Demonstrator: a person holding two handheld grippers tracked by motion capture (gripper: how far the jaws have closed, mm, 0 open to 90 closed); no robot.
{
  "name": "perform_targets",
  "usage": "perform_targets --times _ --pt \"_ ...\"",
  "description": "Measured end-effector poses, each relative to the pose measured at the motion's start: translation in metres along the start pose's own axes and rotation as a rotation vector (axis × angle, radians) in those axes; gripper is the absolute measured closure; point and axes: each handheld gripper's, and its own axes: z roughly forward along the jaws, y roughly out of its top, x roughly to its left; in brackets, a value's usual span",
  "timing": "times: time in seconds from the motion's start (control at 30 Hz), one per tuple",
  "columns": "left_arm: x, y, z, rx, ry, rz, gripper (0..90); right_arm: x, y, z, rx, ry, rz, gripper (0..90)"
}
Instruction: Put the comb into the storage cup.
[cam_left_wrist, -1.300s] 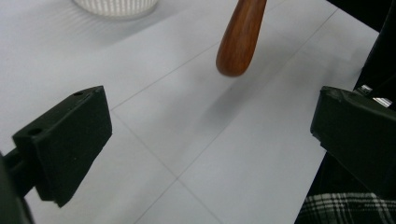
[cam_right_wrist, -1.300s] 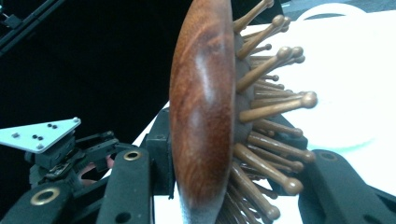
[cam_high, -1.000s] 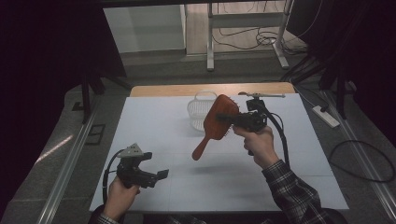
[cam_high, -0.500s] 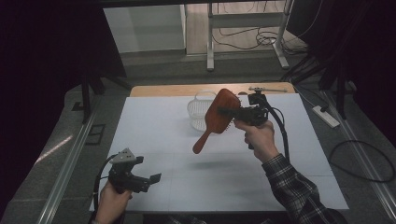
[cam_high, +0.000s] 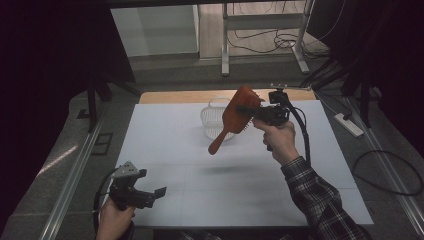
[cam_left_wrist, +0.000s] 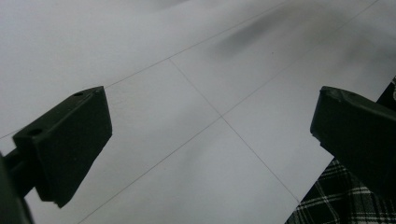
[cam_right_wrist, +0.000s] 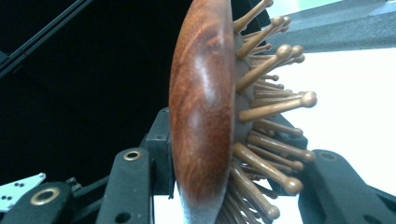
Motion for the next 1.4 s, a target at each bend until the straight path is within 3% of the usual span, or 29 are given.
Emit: perform_targets --times 0.23,0.53,1.4 --pt "0.001 -0.001 -0.001 0.001 0.01 -0.003 0.0 -0.004 0.009 0.002 -0.013 -0.014 0.006 53.0" --pt "0.004 -0.001 0.0 0.009 -0.044 -0.006 0.2 -0.01 0.022 0.004 -0.041 -0.036 0.013 53.0" --pt "0.003 0.0 0.002 0.028 -0.042 0.006 0.9 -0.024 0.052 0.016 -0.107 -0.11 0.033 52.9"
